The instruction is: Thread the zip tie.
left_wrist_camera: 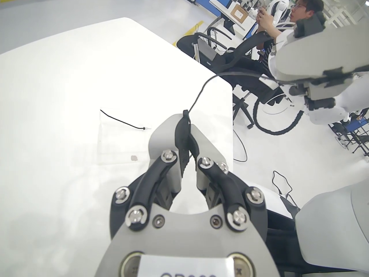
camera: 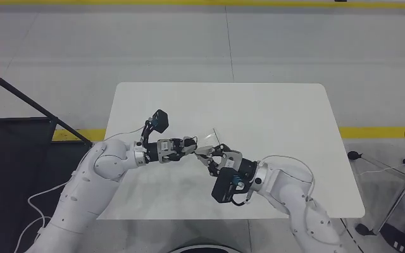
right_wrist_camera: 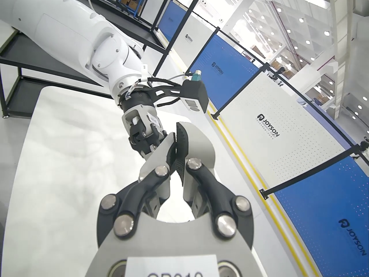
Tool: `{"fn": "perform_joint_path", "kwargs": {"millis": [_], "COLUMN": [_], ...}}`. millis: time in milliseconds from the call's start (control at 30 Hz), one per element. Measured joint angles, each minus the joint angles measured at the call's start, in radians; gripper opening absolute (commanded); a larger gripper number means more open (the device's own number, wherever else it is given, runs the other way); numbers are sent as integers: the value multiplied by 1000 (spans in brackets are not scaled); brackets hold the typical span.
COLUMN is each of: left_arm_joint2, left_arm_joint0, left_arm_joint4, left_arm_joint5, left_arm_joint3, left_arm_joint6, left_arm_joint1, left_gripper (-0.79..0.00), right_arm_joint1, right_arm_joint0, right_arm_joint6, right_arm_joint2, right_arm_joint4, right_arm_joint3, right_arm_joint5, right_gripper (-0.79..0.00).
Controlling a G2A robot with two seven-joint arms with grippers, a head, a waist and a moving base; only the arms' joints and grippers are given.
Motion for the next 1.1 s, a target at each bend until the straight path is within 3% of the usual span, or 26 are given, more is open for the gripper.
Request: {"fn": "perform_joint_path", "kwargs": {"millis": [667, 1100], "left_arm_joint2": [11, 21], "left_arm_joint0": [-4, -10], "left_arm_joint4": [2, 7], "left_arm_joint5": [3, 1], "left_arm_joint3": [0, 0], "left_arm_joint6": [14, 16], "left_arm_joint1": [9, 14], "left_gripper": [-785, -785], "right_arm_joint1": [13, 18], "right_arm_joint0": [51, 56], "right_arm_joint6": [52, 72], "right_arm_joint2": [-40, -44], "right_arm_joint4": [46, 63], "right_arm_joint3": [25, 22], "right_arm_joint5": [-128, -81], "right_gripper": [-785, -785]}}
